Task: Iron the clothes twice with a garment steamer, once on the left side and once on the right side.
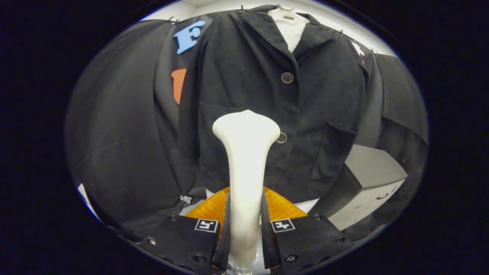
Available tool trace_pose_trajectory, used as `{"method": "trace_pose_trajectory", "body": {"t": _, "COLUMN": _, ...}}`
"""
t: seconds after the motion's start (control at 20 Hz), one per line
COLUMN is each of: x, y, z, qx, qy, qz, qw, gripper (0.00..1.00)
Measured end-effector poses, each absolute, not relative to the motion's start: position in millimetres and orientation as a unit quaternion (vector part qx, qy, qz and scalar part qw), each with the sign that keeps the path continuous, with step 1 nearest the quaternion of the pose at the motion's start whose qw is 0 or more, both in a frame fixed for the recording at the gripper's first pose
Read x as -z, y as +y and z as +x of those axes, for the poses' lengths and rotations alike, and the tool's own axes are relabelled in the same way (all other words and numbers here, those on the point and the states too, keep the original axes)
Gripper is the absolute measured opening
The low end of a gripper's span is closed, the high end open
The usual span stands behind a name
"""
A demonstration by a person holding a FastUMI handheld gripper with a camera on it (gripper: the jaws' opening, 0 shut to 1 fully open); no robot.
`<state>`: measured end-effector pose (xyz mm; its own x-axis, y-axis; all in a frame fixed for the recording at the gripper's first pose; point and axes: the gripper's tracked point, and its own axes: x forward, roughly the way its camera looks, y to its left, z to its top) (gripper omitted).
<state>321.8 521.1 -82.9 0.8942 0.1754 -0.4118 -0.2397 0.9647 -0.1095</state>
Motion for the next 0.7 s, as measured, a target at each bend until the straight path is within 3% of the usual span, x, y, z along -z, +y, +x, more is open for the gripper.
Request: {"method": "trace_pose_trajectory", "body": {"t": 0.7, "x": 181, "y": 499, "z": 316, "qx": -0.106, "qy": 0.275, "qz": -0.097, "qw": 0.951, "gripper": 0.37}}
